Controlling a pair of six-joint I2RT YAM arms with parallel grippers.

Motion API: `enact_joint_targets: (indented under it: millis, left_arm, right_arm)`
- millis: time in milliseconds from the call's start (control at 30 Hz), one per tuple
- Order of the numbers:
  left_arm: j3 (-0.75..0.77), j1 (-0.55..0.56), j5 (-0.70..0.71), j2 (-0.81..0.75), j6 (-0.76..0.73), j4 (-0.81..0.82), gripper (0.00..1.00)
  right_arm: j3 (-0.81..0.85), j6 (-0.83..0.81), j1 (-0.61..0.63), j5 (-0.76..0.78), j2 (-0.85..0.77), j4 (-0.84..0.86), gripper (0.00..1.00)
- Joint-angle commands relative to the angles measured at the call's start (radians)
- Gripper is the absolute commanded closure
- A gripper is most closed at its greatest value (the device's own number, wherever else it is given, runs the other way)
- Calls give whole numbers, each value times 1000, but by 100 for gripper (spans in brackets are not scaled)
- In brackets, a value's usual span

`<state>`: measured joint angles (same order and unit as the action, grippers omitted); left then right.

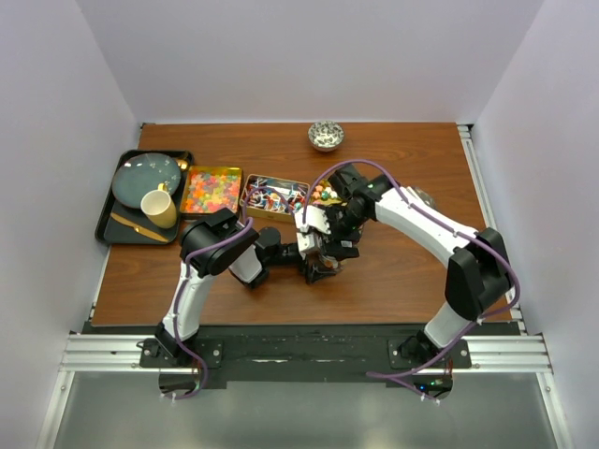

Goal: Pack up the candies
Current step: Screw the bottle lid onto the packing bottle.

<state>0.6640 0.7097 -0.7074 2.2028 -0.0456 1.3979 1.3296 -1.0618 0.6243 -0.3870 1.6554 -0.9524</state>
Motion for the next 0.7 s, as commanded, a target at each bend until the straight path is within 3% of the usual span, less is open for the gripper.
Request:
enact_joint_targets:
  millis: [0, 200, 300, 400, 567, 667]
  left_arm:
    - [-4, -9, 39, 44, 9, -168, 100]
    - [-7, -10, 40, 41, 4, -175, 100]
    - [-9, -10, 40, 41, 3, -178, 100]
    - [-7, -9, 39, 40, 0, -180, 100]
    - [-4, -9, 26, 46, 1, -180, 100]
    - [-3, -10, 26, 46, 3, -175, 100]
  right_arm:
    - [-101, 341, 5, 2, 17, 7, 19]
    - [-191, 630, 6, 66, -43, 138, 18]
    - [-191, 686, 6, 63, -68, 136, 11]
    - [-159, 685, 5, 66, -104, 130, 2]
    - [-31, 645, -49, -10, -109, 69, 1]
    - [25, 494, -74, -52, -95, 12, 1]
